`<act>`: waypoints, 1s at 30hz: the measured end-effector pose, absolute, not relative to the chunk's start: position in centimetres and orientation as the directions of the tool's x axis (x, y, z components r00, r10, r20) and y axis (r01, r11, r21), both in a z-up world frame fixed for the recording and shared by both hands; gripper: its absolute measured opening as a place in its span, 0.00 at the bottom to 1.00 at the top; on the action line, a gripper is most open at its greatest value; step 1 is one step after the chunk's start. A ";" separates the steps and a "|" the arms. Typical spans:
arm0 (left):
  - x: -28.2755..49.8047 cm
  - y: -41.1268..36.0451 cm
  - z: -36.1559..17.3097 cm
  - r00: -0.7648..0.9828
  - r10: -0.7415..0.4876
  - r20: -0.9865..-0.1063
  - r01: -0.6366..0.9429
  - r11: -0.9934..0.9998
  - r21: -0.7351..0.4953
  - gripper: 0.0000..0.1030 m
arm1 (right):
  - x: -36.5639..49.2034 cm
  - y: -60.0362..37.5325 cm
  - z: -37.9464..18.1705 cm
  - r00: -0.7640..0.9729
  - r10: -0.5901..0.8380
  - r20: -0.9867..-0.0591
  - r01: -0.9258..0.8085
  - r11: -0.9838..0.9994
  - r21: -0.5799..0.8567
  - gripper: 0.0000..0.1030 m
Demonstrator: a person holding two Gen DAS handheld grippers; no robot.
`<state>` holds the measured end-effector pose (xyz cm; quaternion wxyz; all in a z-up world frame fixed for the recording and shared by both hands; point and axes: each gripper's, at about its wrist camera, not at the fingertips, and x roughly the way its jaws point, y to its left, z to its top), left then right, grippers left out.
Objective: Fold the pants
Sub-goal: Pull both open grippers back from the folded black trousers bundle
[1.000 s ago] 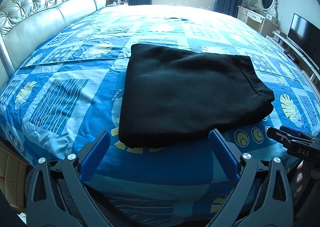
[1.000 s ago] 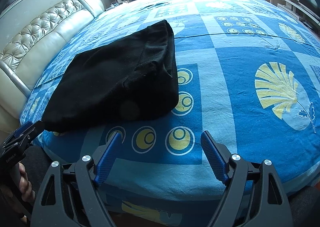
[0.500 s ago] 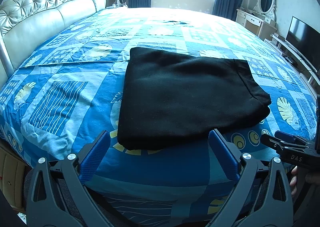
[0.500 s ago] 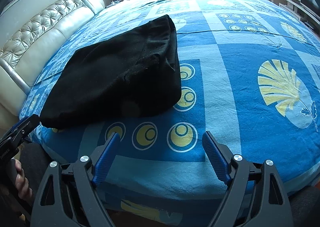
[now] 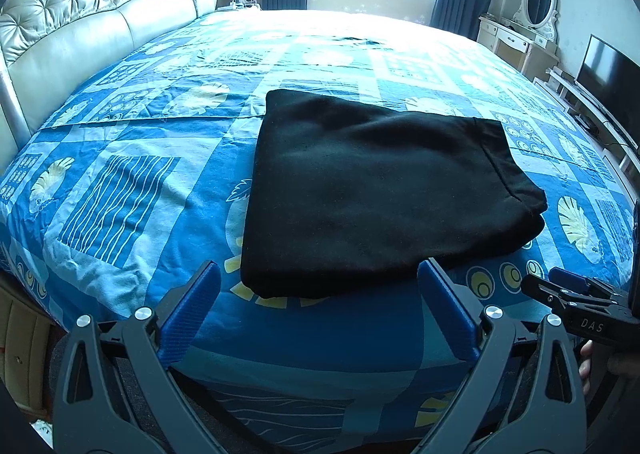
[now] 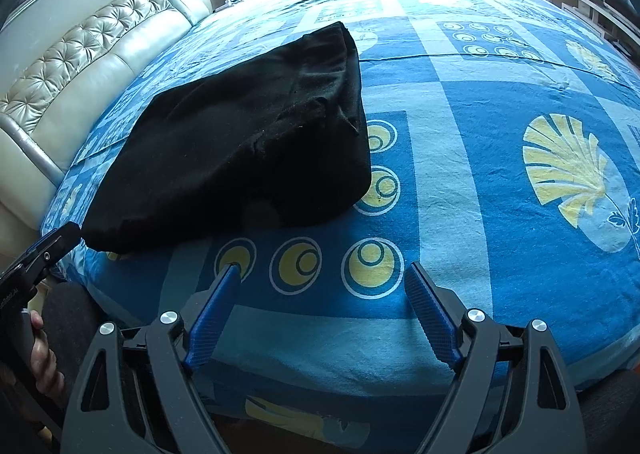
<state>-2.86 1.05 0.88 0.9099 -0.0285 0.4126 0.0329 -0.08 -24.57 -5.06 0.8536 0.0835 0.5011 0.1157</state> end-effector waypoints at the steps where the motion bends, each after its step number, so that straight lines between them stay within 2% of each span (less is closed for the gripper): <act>1: -2.9 1.0 0.9 0.657 0.039 -0.752 -0.083 0.996 -0.021 0.96 | -0.1 -24.5 -5.1 0.470 0.282 -0.836 -0.114 0.959 0.259 0.81; 13: -2.7 1.4 0.9 0.642 0.028 -0.766 -0.085 0.996 -0.035 0.96 | -0.2 -24.3 -5.3 0.461 0.290 -0.839 -0.121 0.957 0.264 0.81; 30: -3.1 0.7 1.4 0.662 0.082 -0.745 -0.092 0.995 0.028 0.98 | -0.2 -23.9 -5.5 0.449 0.298 -0.842 -0.139 0.954 0.264 0.81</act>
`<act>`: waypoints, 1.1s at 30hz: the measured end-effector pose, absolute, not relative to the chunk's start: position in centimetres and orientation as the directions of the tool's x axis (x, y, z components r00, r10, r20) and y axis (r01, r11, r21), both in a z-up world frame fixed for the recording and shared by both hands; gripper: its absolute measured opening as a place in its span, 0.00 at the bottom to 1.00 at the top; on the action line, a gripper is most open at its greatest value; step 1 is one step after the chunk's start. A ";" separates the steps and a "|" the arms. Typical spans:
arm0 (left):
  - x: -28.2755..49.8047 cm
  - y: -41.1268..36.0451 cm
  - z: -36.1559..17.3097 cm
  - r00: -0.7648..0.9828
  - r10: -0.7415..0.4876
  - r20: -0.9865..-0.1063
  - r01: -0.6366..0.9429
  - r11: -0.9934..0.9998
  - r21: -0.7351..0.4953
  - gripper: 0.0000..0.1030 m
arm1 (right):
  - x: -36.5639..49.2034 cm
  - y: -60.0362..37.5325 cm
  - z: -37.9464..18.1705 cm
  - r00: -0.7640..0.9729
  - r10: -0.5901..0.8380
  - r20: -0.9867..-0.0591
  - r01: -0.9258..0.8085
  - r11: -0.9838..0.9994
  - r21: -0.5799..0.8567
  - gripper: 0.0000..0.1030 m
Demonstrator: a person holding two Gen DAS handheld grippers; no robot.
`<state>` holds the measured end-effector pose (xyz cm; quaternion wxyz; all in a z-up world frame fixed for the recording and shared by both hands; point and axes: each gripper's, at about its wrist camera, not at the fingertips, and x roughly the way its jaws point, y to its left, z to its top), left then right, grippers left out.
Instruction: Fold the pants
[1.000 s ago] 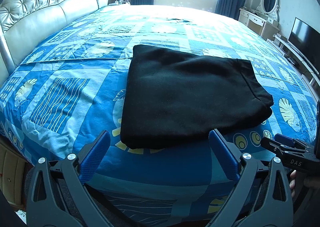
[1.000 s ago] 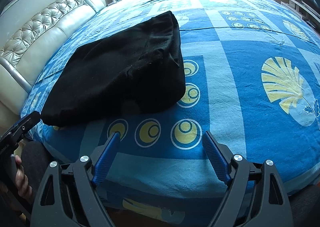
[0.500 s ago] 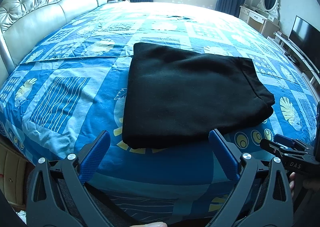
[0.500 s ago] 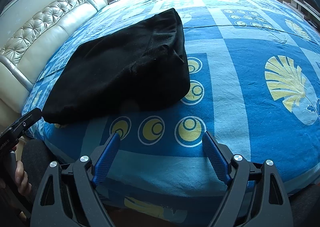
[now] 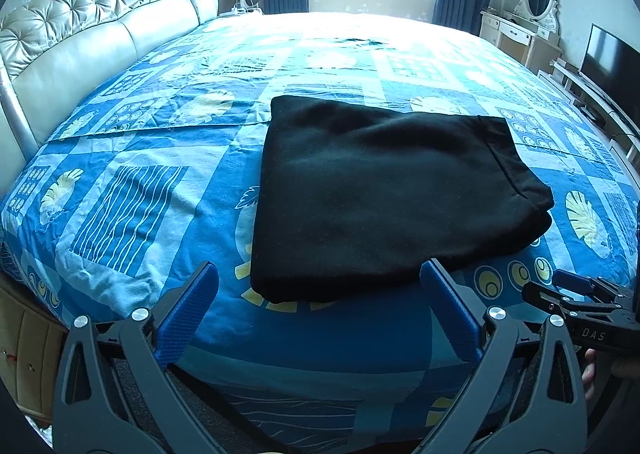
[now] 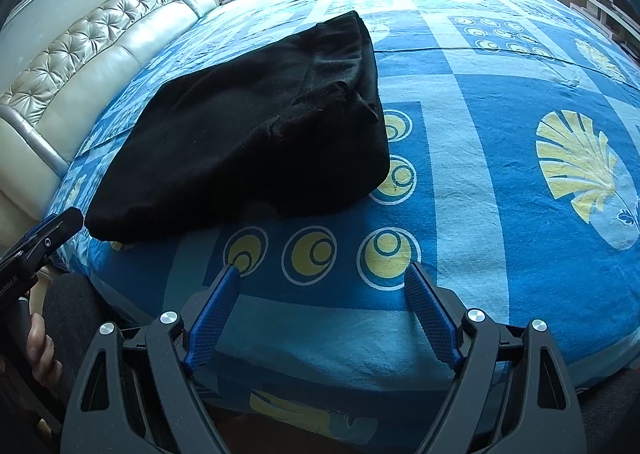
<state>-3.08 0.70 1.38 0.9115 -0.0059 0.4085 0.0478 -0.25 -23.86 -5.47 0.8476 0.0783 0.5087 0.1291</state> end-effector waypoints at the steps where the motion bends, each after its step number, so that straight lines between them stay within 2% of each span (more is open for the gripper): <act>1: -3.1 0.5 1.5 0.669 0.087 -0.739 -0.090 0.995 0.036 0.98 | -0.2 -23.8 -5.5 0.449 0.299 -0.842 -0.140 0.954 0.264 0.81; 4: -2.8 0.3 2.5 0.691 0.025 -0.723 -0.017 1.000 0.019 0.98 | -0.2 -23.8 -5.2 0.436 0.326 -0.839 -0.148 0.945 0.290 0.81; 8: -0.3 3.7 4.5 0.743 0.013 -0.669 -0.038 0.999 -0.023 0.98 | 0.4 -24.4 -2.5 0.455 0.394 -0.798 -0.164 0.918 0.360 0.81; 12: 6.6 10.4 3.4 0.718 0.119 -0.686 -0.143 0.989 0.022 0.98 | 4.8 -26.0 1.5 0.549 0.375 -0.747 -0.192 0.926 0.324 0.81; 15: 13.2 16.4 0.2 0.660 0.233 -0.714 -0.255 0.964 0.078 0.98 | 11.8 -27.6 2.9 0.645 0.295 -0.705 -0.171 0.955 0.243 0.83; 17: 17.0 20.1 -2.4 0.624 0.322 -0.712 -0.327 0.935 0.136 0.98 | 17.8 -28.3 2.2 0.679 0.238 -0.695 -0.136 0.970 0.199 0.84; 19: 20.0 23.5 -5.2 0.565 0.342 -0.751 -0.359 0.921 0.150 0.98 | 24.3 -28.8 0.4 0.672 0.169 -0.721 -0.074 0.984 0.161 0.84; 20: 21.0 24.9 -6.6 0.519 0.342 -0.783 -0.373 0.915 0.153 0.98 | 27.2 -28.9 -0.6 0.660 0.160 -0.734 -0.059 0.985 0.162 0.84; 21: 21.3 26.0 -7.6 0.502 0.281 -0.818 -0.365 0.926 0.095 0.98 | 29.9 -29.0 -1.8 0.651 0.150 -0.744 -0.039 0.985 0.165 0.83; 22: 21.0 26.8 -7.6 0.528 0.243 -0.814 -0.377 0.926 0.032 0.98 | 32.1 -29.1 -2.8 0.649 0.122 -0.751 -0.018 0.989 0.145 0.83; 24: 20.7 26.8 -7.6 0.534 0.249 -0.808 -0.379 0.925 0.034 0.98 | 35.6 -28.7 -4.8 0.642 0.085 -0.762 0.015 0.992 0.123 0.83; 26: 20.8 26.3 -7.5 0.522 0.274 -0.807 -0.377 0.924 0.070 0.98 | 37.9 -28.6 -7.5 0.593 0.095 -0.800 0.044 0.988 0.150 0.83; 29: 20.8 26.5 -7.6 0.527 0.256 -0.810 -0.377 0.925 0.046 0.98 | 37.6 -27.4 -9.3 0.598 0.063 -0.799 0.015 0.996 0.090 0.96; 33: 20.9 26.6 -7.5 0.527 0.258 -0.810 -0.377 0.925 0.049 0.98 | 37.8 -25.6 -9.4 0.573 -0.044 -0.819 0.014 0.999 -0.044 0.95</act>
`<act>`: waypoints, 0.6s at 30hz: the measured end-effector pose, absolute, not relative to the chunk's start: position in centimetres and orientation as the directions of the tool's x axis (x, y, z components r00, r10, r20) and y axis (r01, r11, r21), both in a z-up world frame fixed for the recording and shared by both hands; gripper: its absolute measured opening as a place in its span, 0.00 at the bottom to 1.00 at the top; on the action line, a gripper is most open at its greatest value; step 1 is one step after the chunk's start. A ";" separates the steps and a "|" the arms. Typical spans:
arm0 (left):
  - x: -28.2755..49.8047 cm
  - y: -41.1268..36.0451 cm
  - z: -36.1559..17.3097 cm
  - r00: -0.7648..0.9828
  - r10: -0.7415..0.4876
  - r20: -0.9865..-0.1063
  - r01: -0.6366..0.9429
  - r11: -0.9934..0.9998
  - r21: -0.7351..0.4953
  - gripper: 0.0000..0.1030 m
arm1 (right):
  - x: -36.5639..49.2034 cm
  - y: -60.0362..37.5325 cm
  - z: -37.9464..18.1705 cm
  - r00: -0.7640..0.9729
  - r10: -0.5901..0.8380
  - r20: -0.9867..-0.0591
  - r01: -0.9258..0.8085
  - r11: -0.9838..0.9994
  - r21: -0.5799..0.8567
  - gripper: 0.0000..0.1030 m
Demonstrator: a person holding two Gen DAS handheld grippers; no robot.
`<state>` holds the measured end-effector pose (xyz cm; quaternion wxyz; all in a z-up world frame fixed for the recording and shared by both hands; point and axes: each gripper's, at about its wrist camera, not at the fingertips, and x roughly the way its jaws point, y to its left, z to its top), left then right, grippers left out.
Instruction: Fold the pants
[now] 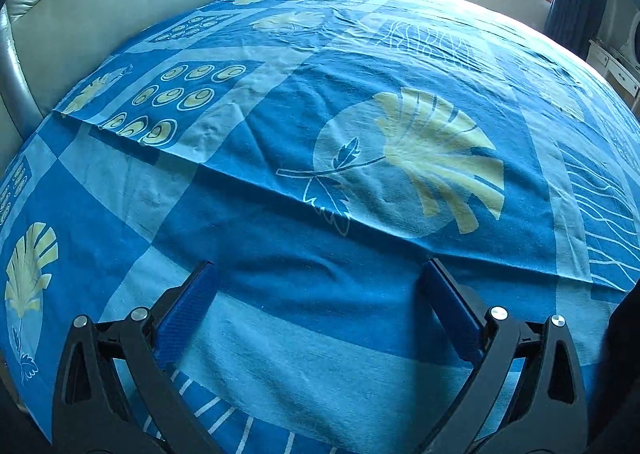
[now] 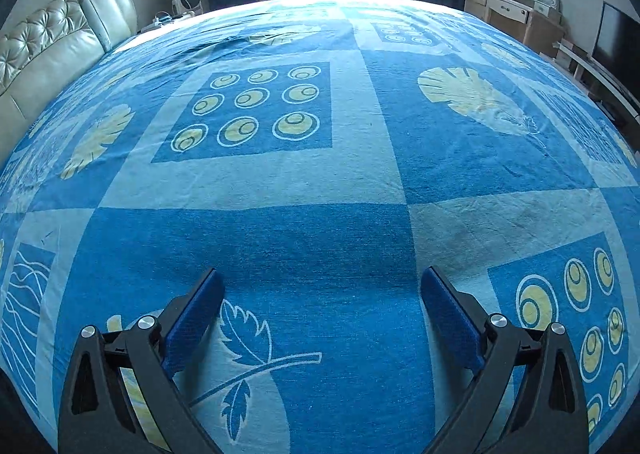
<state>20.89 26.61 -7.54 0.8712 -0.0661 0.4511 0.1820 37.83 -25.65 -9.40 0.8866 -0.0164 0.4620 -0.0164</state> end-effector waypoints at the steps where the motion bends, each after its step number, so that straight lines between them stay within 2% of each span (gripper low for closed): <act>1: 20.9 26.7 -7.5 0.527 0.256 -0.810 -0.377 0.925 0.048 0.98 | 37.9 -25.8 -9.4 0.574 -0.047 -0.818 0.014 0.999 -0.048 0.95; 5: 21.0 26.6 -7.6 0.526 0.259 -0.810 -0.376 0.925 0.051 0.98 | 38.0 -26.4 -9.5 0.572 -0.013 -0.820 0.015 1.000 -0.005 0.96; 18: 21.0 26.6 -7.6 0.527 0.258 -0.810 -0.375 0.926 0.051 0.98 | 38.1 -26.3 -9.6 0.571 -0.020 -0.821 0.014 1.000 -0.015 0.96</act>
